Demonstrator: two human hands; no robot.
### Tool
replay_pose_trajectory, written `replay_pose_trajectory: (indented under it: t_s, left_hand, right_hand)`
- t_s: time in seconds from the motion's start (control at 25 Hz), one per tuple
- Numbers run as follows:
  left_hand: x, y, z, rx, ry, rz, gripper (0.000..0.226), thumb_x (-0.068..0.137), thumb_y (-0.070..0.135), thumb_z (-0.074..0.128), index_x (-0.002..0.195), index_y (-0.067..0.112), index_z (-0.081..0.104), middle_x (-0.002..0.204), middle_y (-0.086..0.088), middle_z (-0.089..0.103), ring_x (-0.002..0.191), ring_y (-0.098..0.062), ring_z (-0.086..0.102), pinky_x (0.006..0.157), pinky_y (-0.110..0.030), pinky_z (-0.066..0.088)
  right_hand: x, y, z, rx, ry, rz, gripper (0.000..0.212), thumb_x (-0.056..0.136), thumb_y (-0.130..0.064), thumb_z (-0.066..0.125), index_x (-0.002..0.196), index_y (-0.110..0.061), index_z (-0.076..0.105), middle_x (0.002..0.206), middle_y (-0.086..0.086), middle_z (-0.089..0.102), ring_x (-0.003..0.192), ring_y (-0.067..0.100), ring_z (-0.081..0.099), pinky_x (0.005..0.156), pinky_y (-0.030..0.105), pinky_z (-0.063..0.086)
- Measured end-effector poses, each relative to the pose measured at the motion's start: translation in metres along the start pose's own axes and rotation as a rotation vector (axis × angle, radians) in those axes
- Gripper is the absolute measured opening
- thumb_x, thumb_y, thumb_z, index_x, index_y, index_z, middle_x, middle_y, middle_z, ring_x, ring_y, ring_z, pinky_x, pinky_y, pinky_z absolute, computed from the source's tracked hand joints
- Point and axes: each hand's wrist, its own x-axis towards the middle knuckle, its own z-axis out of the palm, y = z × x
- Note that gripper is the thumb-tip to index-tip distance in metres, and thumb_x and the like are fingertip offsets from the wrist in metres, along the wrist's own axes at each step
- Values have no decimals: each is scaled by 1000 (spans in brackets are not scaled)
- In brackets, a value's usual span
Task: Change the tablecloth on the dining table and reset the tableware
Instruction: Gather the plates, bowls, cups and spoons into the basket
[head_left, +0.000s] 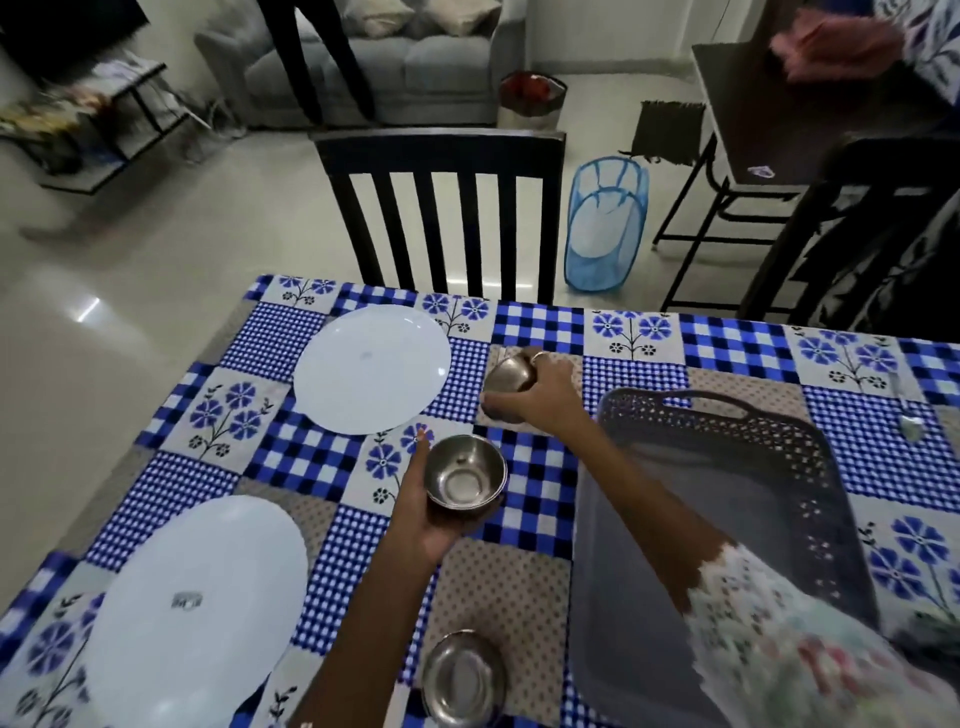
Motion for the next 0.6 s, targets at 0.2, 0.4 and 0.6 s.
replay_pose_trajectory:
  t_s: [0.2,0.4,0.6]
  left_hand:
    - [-15,-10,-9,-70,-89,-26,76,81,70,43,117,6,61,106,-20,67,96,-34,64,78,-45,56]
    - [-40,-8,-28,-47,-107,-4,58,80,56,55,102,3,63,102,-21,65,89,-34,65,77,-45,54]
    - [-62,-7,-61,-26,-13,17,43,86,40,60,118,12,53,117,-20,56,101,-37,56,69,-50,57]
  right_hand:
    - [-121,-34,31,174,125,-214,73,57,-34,88,102,-19,32,106,-2,30,95,9,41,77,8,39]
    - [-185,-18,58,101,59,-155,66,76,-34,75,126,-11,38,125,-3,32,113,7,36,98,8,32]
    - [-252,19,106,-477,-417,-86,79,84,-35,65,147,-11,22,151,15,19,140,35,19,113,44,26]
